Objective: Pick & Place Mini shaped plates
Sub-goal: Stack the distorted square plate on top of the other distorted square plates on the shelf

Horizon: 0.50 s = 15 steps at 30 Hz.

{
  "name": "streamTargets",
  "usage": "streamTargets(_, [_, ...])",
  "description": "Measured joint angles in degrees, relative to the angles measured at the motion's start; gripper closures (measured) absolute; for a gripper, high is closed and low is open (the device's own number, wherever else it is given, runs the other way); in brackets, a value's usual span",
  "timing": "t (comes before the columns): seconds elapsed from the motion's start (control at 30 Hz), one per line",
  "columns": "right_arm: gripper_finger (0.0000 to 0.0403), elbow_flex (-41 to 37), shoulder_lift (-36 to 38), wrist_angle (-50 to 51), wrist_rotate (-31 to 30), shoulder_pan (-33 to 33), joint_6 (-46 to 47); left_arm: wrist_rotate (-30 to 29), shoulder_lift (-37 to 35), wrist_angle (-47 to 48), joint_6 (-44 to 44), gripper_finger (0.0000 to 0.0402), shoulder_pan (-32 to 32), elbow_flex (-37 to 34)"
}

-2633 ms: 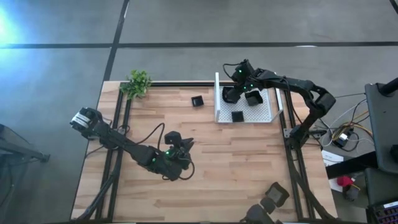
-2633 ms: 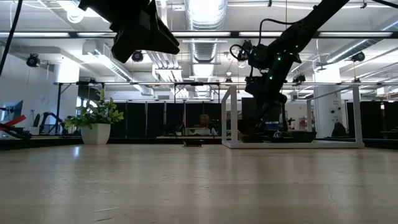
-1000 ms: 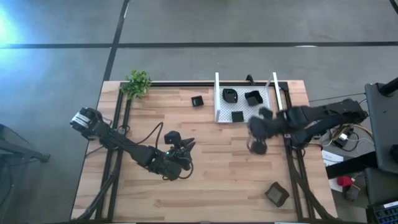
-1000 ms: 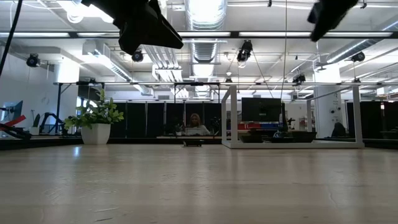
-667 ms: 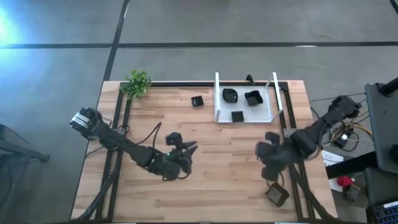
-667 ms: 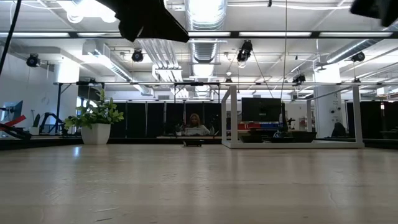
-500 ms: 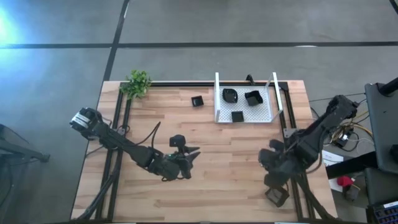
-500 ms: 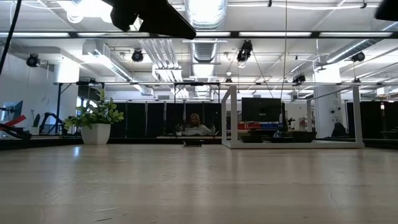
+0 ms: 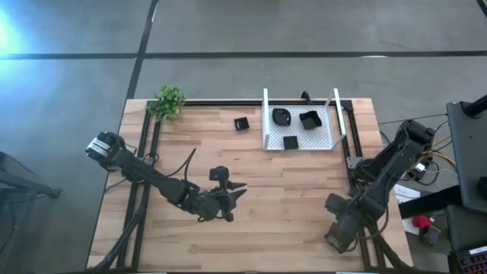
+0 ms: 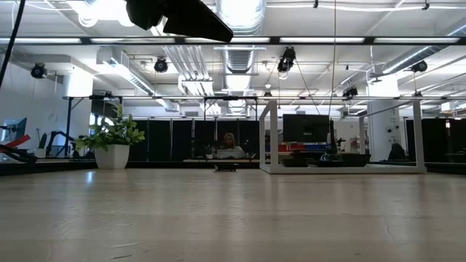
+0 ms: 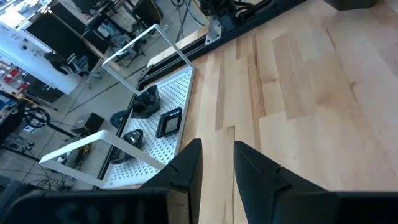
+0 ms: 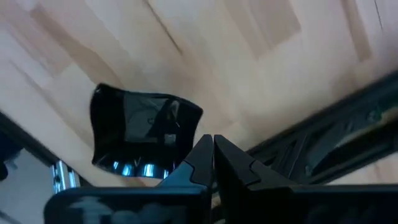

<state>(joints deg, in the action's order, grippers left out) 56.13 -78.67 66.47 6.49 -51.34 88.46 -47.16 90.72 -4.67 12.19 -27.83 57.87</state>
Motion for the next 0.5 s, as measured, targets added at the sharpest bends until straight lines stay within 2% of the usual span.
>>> streamTargets(0.2, [0.0392,-0.8,-1.2,-0.4,-0.2,-1.2,7.2,0.0,0.0,-0.1,0.1,0.0312,0.0,0.0])
streamTargets(0.3, [0.0389,-1.1,-1.8,-1.5,1.5,-1.2,7.6,0.0,0.0,-0.1,0.1,0.0312,0.0,0.0])
streamTargets(0.4, [0.0376,-1.3,-2.5,-1.6,4.3,-1.2,7.6,0.0,0.0,-0.1,0.1,0.0312,0.0,0.0])
streamTargets(0.5, [0.0356,-1.3,-2.8,-2.4,4.6,-1.2,7.6,0.0,0.0,-0.1,0.1,0.0312,0.0,0.0])
